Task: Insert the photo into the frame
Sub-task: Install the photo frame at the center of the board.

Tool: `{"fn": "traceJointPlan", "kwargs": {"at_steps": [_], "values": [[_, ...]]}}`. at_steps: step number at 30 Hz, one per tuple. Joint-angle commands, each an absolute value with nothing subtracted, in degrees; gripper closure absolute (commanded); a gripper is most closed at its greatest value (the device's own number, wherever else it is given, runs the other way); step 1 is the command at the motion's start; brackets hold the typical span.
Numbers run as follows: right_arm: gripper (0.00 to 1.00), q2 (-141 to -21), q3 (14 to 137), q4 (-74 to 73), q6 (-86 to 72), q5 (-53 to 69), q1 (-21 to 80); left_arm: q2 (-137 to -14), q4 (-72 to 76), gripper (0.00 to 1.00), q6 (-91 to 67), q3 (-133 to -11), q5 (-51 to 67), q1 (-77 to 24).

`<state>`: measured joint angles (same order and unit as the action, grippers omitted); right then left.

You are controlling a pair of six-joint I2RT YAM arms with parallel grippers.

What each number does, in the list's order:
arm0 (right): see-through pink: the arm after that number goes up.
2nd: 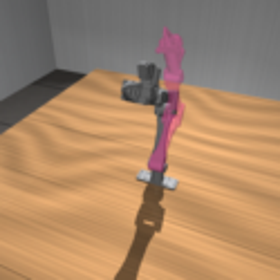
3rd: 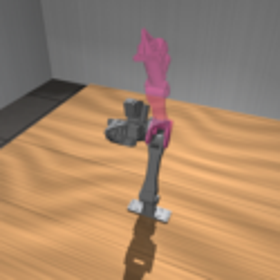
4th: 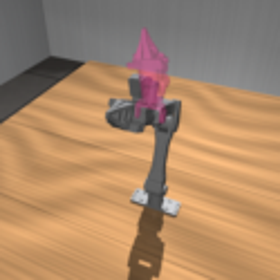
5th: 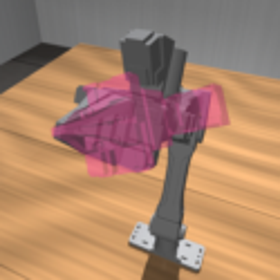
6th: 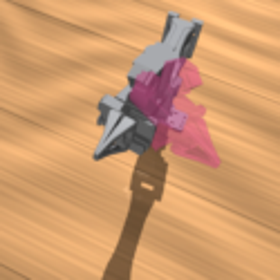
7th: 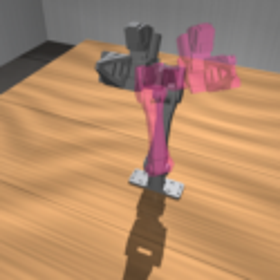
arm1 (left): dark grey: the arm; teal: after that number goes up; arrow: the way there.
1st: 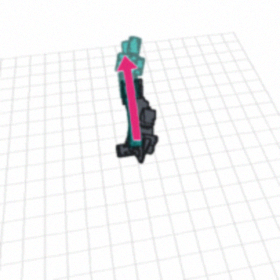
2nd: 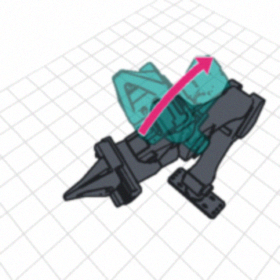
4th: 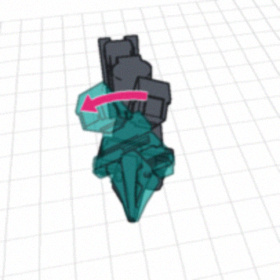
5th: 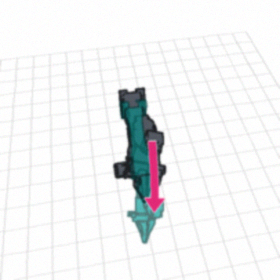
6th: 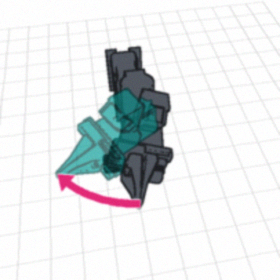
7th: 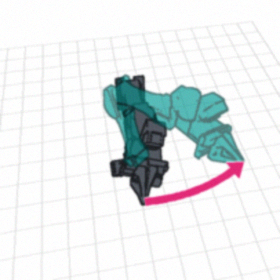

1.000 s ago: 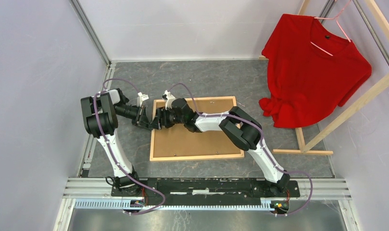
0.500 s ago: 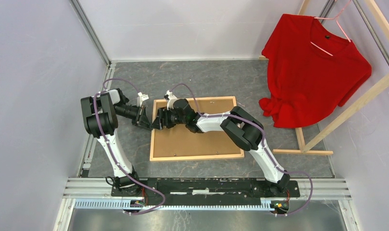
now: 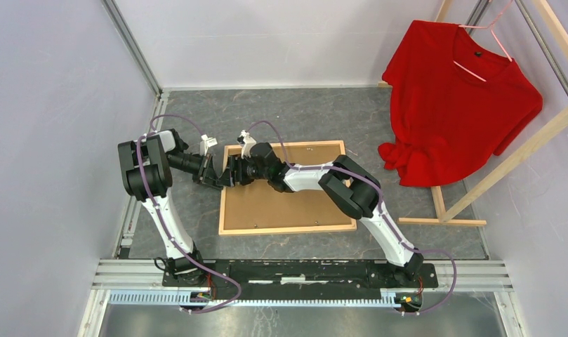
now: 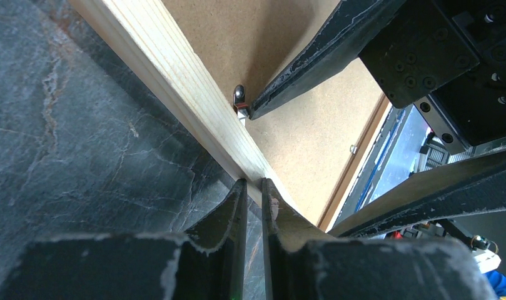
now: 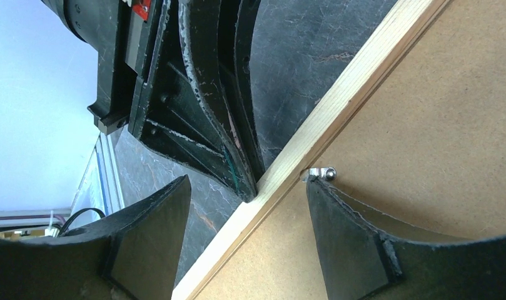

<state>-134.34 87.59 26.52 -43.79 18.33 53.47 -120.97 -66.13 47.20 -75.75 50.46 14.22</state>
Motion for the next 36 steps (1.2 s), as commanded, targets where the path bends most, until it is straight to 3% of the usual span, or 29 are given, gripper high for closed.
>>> {"fn": "traceJointPlan", "kwargs": {"at_steps": [1,20,24,28,32,36], "values": [[0.25,-136.5,90.6,26.4,-44.6,17.1,53.4,-119.7,-63.4,0.81,47.8,-75.7,47.4,13.7],[0.26,-137.1,91.7,25.8,-44.0,14.9,53.3,-119.7,-64.1,0.81,48.6,-75.8,47.3,13.8],[0.19,-133.0,91.3,25.3,-41.8,16.2,52.7,-119.5,-66.1,0.81,49.7,-76.9,47.2,13.9],[0.02,-122.1,83.2,26.0,-39.9,15.6,49.4,-118.1,-69.3,0.75,52.2,-78.8,46.2,14.8],[0.02,-107.7,66.0,28.4,-40.4,13.4,41.8,-116.0,-70.5,0.61,54.4,-78.6,43.9,15.4],[0.02,-94.3,51.9,22.5,-37.5,6.4,33.7,-114.2,-68.3,0.58,55.1,-75.7,41.5,15.4]]}}
